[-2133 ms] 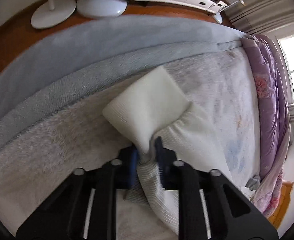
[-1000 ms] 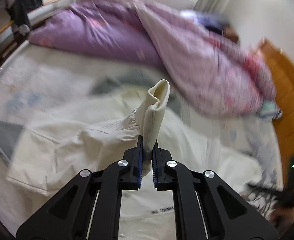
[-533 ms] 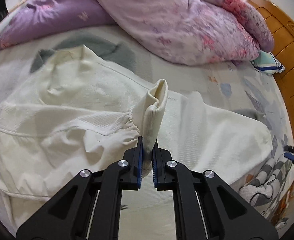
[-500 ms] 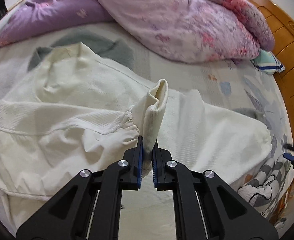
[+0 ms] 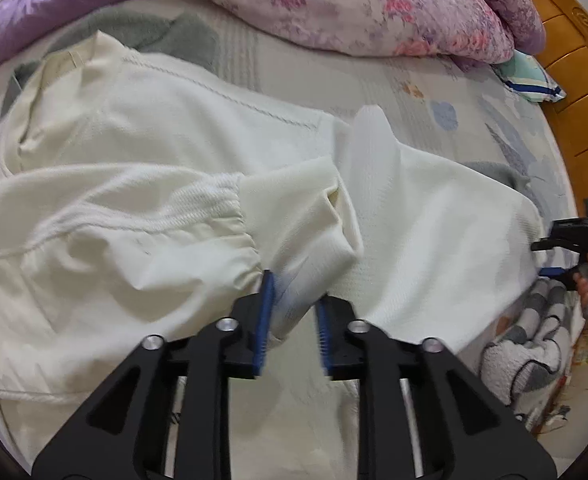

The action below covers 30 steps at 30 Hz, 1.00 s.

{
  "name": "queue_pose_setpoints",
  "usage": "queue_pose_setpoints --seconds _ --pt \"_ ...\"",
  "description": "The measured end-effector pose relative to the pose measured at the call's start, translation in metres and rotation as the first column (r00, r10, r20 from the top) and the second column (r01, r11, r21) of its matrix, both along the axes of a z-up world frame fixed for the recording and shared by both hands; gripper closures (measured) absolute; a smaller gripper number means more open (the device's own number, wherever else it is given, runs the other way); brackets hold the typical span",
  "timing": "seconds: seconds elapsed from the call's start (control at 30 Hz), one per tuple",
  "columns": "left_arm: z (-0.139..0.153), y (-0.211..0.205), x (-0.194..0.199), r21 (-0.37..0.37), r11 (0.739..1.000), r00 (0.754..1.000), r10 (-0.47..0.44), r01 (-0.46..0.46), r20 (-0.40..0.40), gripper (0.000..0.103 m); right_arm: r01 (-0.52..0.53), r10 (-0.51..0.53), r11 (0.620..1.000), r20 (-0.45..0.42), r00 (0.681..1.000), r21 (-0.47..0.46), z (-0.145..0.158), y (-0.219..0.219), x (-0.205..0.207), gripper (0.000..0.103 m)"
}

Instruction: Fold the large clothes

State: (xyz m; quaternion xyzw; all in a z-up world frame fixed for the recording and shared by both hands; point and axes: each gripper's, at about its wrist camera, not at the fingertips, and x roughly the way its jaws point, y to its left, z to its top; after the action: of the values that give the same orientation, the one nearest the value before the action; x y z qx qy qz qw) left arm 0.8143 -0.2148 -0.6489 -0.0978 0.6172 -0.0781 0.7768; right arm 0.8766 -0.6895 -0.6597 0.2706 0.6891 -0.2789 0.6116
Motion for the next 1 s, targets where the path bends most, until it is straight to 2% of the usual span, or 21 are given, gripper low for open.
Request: queue_pose_setpoints --seconds 0.03,0.07,0.1,0.17,0.2,0.23,0.27,0.3,0.4,0.57,0.63,0.67,0.73,0.77,0.8,0.83,0.87,0.93,1.0 --pt "0.002 0.001 -0.002 -0.024 1.0 1.0 -0.001 0.001 0.0 0.065 -0.01 0.01 1.0 -0.015 1.0 -0.013 -0.001 0.002 0.002 0.051" --pt "0.007 0.002 -0.004 -0.04 0.999 1.0 0.001 0.0 0.013 0.051 -0.018 0.018 1.0 -0.025 1.0 -0.022 -0.002 0.004 0.003 0.051" --pt "0.013 0.003 -0.006 -0.055 0.998 1.0 0.003 -0.002 0.031 0.043 -0.029 0.028 0.999 -0.032 0.999 -0.031 -0.003 0.005 0.003 0.051" --pt "0.028 0.01 -0.011 -0.118 0.993 0.998 0.018 -0.01 0.065 0.043 -0.067 0.064 0.996 -0.041 0.997 -0.054 -0.004 0.01 0.005 0.052" --pt "0.038 0.016 -0.014 -0.144 0.989 0.996 0.035 -0.023 0.085 0.04 -0.085 0.082 0.994 -0.042 0.996 -0.071 -0.003 0.013 0.003 0.058" --pt "0.043 0.02 -0.016 -0.134 0.99 0.994 0.049 -0.036 0.099 0.037 -0.099 0.096 0.99 -0.041 0.995 -0.1 0.0 0.016 -0.001 0.063" --pt "0.047 0.025 -0.017 -0.113 0.992 0.992 0.062 -0.049 0.109 0.037 -0.106 0.103 0.987 -0.034 0.994 -0.123 0.003 0.018 -0.005 0.076" --pt "0.049 0.034 -0.018 -0.083 0.994 0.99 0.084 -0.074 0.115 0.036 -0.113 0.113 0.984 -0.01 0.994 -0.14 0.008 0.02 -0.01 0.084" --pt "0.038 0.057 -0.019 0.032 0.989 0.987 0.145 -0.147 0.063 0.036 -0.132 0.147 0.978 0.083 0.986 -0.159 0.026 0.028 -0.027 0.097" --pt "-0.002 0.097 -0.024 0.15 0.965 0.971 0.229 -0.217 -0.067 0.036 -0.159 0.221 0.959 0.269 0.937 -0.234 0.082 0.058 -0.052 0.098" --pt "-0.022 0.108 -0.024 0.162 0.961 0.959 0.247 -0.224 -0.139 0.036 -0.153 0.245 0.952 0.359 0.901 -0.265 0.114 0.076 -0.057 0.099" --pt "-0.032 0.113 -0.024 0.14 0.965 0.955 0.245 -0.222 -0.17 0.035 -0.156 0.259 0.948 0.39 0.884 -0.276 0.127 0.079 -0.054 0.099" --pt "-0.042 0.113 -0.022 0.134 0.975 0.964 0.199 -0.177 -0.175 0.034 -0.174 0.308 0.936 0.473 0.825 -0.304 0.16 0.108 -0.052 0.099" --pt "-0.039 0.111 -0.021 0.127 0.981 0.971 0.168 -0.147 -0.172 0.029 -0.188 0.332 0.929 0.496 0.803 -0.317 0.171 0.121 -0.05 0.099" --pt "-0.035 0.11 -0.021 0.107 0.986 0.976 0.142 -0.125 -0.164 0.029 -0.207 0.359 0.922 0.527 0.771 -0.326 0.183 0.136 -0.049 0.099" --pt "-0.028 0.112 -0.023 0.066 0.991 0.981 0.123 -0.114 -0.148 0.029 -0.232 0.388 0.916 0.568 0.726 -0.329 0.2 0.162 -0.051 0.099" --pt "-0.02 0.117 -0.026 0.031 0.993 0.984 0.118 -0.114 -0.134 0.029 -0.256 0.413 0.907 0.588 0.695 -0.334 0.208 0.181 -0.05 0.099" --pt "0.0 0.137 -0.036 -0.009 0.991 0.986 0.132 -0.134 -0.106 0.029 -0.327 0.458 0.889 0.636 0.622 -0.32 0.225 0.233 -0.051 0.099" --pt "0.015 0.159 -0.046 -0.028 0.985 0.983 0.165 -0.168 -0.079 0.028 -0.386 0.451 0.885 0.681 0.577 -0.26 0.231 0.278 -0.049 0.099"
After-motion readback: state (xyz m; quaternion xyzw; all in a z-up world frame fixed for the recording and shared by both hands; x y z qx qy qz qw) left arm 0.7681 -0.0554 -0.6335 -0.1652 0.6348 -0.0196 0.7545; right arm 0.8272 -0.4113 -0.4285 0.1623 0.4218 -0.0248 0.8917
